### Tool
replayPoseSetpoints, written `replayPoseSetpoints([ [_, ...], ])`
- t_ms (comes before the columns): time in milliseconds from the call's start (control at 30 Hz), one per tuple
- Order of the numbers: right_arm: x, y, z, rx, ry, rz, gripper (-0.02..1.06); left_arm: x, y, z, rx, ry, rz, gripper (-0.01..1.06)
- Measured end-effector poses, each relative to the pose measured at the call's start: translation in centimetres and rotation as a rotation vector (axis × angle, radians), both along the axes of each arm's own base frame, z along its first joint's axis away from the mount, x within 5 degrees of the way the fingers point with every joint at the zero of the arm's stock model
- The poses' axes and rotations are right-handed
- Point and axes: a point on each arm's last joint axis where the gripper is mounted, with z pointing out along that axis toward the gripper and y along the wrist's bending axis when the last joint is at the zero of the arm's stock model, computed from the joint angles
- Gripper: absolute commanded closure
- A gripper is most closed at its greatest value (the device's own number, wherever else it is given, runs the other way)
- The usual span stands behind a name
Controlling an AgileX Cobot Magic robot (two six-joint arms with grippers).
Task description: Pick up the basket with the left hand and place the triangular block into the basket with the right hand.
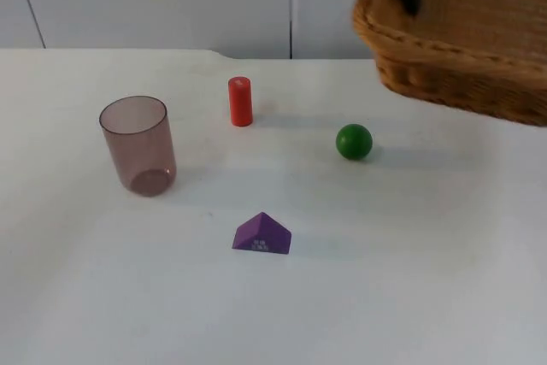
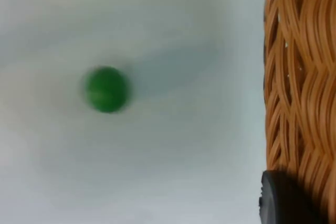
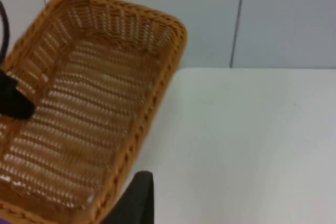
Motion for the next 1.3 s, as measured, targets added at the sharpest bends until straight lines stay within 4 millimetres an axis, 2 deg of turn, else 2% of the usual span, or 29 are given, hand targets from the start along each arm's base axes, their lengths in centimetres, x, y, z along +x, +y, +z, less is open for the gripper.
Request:
replayPoseSetpoints([
  [33, 0.0, 0.1, 0.0, 0.011, -0.005, 0.007, 0.0, 0.3, 1.0, 0.6, 0.016, -0.014, 0.011, 1.05],
  [67, 0.0, 0.1, 0.0, 0.011, -0.005, 0.007, 0.0, 0.3, 1.0, 0.6, 0.016, -0.014, 0.011, 1.05],
  [200, 0.2, 0.3, 0.2, 0.033, -0.028, 0.019, 0.0, 1.5, 5.2, 3.4, 0.001, -0.074, 0.063, 1.05],
  [233, 0.2, 0.3, 0.2, 0.033, -0.028, 0.019, 0.0, 1.5, 5.2, 3.4, 0.001, -0.074, 0.063, 1.05],
  [333, 0.2, 0.3, 0.3, 0.034, -0.038, 0.02, 0.0, 1.3, 7.6, 4.1, -0.007, -0.108, 0.1, 1.05],
  [400, 0.2, 0.3, 0.3, 0.034, -0.038, 0.02, 0.0, 0.9, 8.0, 3.8, -0.006, -0.117, 0.104, 1.05],
  [533, 0.3, 0.4, 0.4, 0.04, -0.051, 0.023, 0.0, -1.4, 9.5, 1.4, -0.005, -0.137, 0.142, 1.05],
  [567, 0.3, 0.4, 0.4, 0.04, -0.051, 0.023, 0.0, -1.4, 9.5, 1.4, -0.005, -0.137, 0.142, 1.05],
  [600, 0.3, 0.4, 0.5, 0.04, -0.055, 0.023, 0.0, -2.4, 10.1, 1.1, 0.004, -0.135, 0.14, 1.05],
  [733, 0.8, 0.4, 0.4, 0.04, -0.048, 0.023, 0.0, -6.7, 14.6, 1.5, 0.035, -0.148, 0.16, 1.05],
  [800, 1.0, 0.4, 0.4, 0.045, -0.042, 0.026, 0.0, -7.1, 15.2, 1.9, 0.031, -0.165, 0.168, 1.05],
  [833, 1.4, 0.5, 0.3, 0.046, -0.03, 0.028, 0.0, -8.1, 16.5, 1.7, 0.036, -0.166, 0.19, 1.05],
  [867, 2.0, 0.6, 0.0, 0.041, -0.004, 0.043, 0.0, -9.9, 18.7, 1.7, 0.032, -0.169, 0.237, 1.05],
  [933, 2.7, 1.0, -0.3, 0.042, 0.018, 0.085, 0.0, -12.1, 22.3, 1.8, 0.028, -0.178, 0.326, 1.05],
  [967, 2.7, 1.0, -0.3, 0.042, 0.018, 0.085, 0.0, -12.1, 22.3, 1.8, 0.028, -0.178, 0.326, 1.05],
  [1100, 4.3, 2.0, -0.9, 0.05, 0.068, 0.19, 0.0, -15.3, 27.8, 0.2, 0.002, -0.115, 0.478, 1.05],
  [1200, 5.3, 2.3, -1.4, 0.043, 0.101, 0.238, 0.0, -16.0, 28.6, -0.4, -0.045, -0.092, 0.52, 1.05],
  [1300, 7.4, 2.9, -2.6, 0.017, 0.174, 0.32, 0.0, -16.5, 28.7, -0.9, -0.117, -0.069, 0.532, 1.05],
])
